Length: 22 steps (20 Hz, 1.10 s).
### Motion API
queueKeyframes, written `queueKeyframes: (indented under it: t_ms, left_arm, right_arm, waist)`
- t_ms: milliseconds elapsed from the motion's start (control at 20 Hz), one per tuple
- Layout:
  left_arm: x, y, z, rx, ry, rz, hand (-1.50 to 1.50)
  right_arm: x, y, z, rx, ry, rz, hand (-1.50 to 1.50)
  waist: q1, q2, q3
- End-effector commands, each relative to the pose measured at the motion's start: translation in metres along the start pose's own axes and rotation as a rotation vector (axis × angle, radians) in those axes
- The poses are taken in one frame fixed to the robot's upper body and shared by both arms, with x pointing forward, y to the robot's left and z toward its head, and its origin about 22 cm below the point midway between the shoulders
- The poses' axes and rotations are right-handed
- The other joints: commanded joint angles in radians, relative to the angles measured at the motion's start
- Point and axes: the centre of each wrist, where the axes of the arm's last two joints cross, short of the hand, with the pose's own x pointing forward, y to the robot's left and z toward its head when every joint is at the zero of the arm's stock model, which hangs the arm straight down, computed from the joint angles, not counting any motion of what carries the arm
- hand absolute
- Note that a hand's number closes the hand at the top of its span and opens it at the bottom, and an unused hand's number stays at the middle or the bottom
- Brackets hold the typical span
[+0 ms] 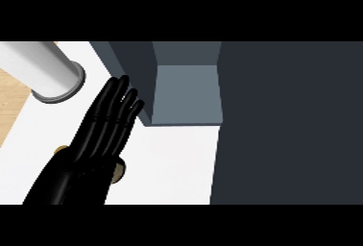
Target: Pick up the wine, place it into the cabinet and close the cabinet
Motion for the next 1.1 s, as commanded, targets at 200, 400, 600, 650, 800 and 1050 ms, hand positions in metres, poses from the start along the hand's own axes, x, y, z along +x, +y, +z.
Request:
queueKeyframes:
  t_ms: [200,400,600,650,800,1050]
  left_arm:
    - [0.017,-0.026,0.017,0.018,0.029,0.013,-1.50]
    - [0.028,-0.024,0.031,0.054,0.017,0.014,-1.50]
    - [0.036,-0.032,0.027,0.069,-0.001,0.009,-1.50]
    - [0.036,-0.025,0.026,0.075,0.006,0.004,-1.50]
    - [0.042,-0.020,0.031,0.109,-0.018,-0.019,-1.50]
    - [0.041,-0.016,0.029,0.137,0.010,-0.030,-1.50]
  right_arm:
    - [0.045,0.013,0.025,0.002,-0.043,-0.022,-1.50]
    - [0.048,0.009,0.021,0.003,-0.036,-0.017,-1.50]
    - [0.048,0.012,0.020,0.014,-0.045,-0.011,-1.50]
    - [0.060,0.008,0.031,0.009,-0.033,0.001,-1.50]
    - [0.055,0.010,0.018,-0.008,-0.041,-0.013,-1.50]
    - [0.056,0.016,0.014,-0.021,-0.052,-0.013,-1.50]
  waist:
    - [-0.004,-0.002,0.000]
    - [0.006,-0.002,0.000]
    - [0.002,-0.003,0.001]
    - [-0.002,-0.004,0.000]
    - [0.011,-0.003,0.000]
    - [0.010,-0.003,-0.001]
